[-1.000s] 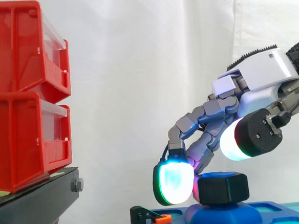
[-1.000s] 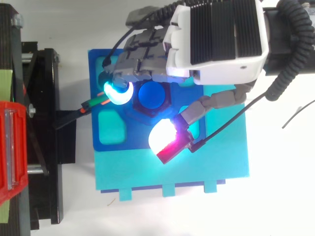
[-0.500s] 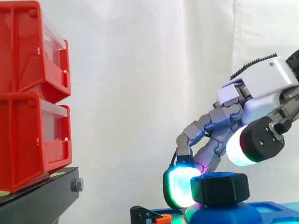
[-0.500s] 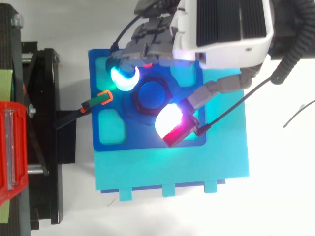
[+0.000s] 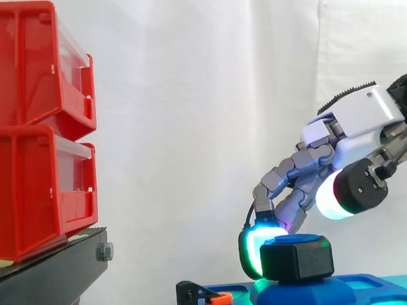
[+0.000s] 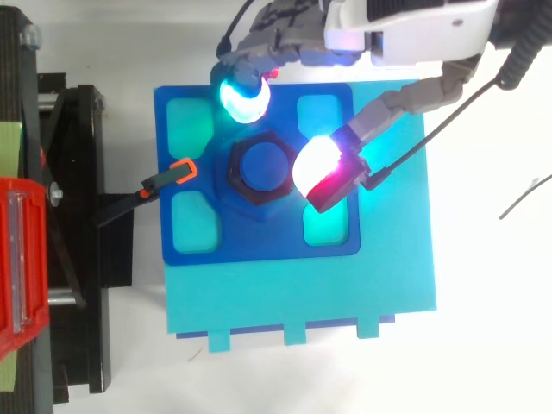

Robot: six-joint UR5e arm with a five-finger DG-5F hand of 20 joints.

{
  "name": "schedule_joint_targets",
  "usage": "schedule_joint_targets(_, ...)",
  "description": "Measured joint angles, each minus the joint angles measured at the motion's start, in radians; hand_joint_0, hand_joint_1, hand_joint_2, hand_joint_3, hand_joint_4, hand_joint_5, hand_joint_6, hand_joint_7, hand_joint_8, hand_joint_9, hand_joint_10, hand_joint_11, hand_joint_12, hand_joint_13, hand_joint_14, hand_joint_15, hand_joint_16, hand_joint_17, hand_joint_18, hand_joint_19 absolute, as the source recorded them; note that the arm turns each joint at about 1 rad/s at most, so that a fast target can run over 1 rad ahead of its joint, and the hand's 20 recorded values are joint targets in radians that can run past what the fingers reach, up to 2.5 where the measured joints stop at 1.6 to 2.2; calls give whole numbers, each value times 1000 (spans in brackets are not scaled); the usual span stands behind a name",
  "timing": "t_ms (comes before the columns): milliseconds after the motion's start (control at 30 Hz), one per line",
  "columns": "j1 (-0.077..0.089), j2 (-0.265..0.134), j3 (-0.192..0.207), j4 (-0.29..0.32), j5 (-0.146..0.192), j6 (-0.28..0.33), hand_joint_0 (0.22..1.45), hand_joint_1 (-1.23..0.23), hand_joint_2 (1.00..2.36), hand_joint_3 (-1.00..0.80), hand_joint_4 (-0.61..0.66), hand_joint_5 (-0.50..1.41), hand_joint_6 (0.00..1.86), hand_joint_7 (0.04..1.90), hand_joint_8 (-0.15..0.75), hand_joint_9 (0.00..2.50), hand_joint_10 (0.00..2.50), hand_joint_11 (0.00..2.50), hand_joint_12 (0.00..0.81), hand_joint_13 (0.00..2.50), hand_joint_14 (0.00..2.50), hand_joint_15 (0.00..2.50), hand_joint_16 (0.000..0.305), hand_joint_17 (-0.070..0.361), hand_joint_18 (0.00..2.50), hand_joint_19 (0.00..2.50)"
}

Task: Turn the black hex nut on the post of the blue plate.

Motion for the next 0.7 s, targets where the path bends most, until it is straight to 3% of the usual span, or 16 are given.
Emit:
schedule_joint_targets(167, -7, 1, 34, -6, -10, 0, 493, -347, 1000, -500, 280, -142, 503, 929, 260, 584, 2, 98, 363, 506, 7, 194, 52, 116, 361, 351)
schedule_joint_targets(333, -4, 0, 50, -8, -11, 0, 493, -347, 1000, -500, 283, -142, 503, 930, 263, 587, 3, 104, 363, 515, 7, 199, 52, 116, 372, 349)
schedule_joint_targets(567, 7, 0, 63, 16, -7, 2, 494, -347, 1000, -500, 280, -144, 503, 924, 262, 586, 2, 92, 363, 517, 7, 196, 51, 115, 374, 356)
schedule_joint_targets(700, 20, 0, 60, 60, -4, 2, 494, -347, 1000, -500, 275, -144, 503, 920, 262, 584, 3, 98, 363, 517, 9, 199, 51, 115, 379, 356)
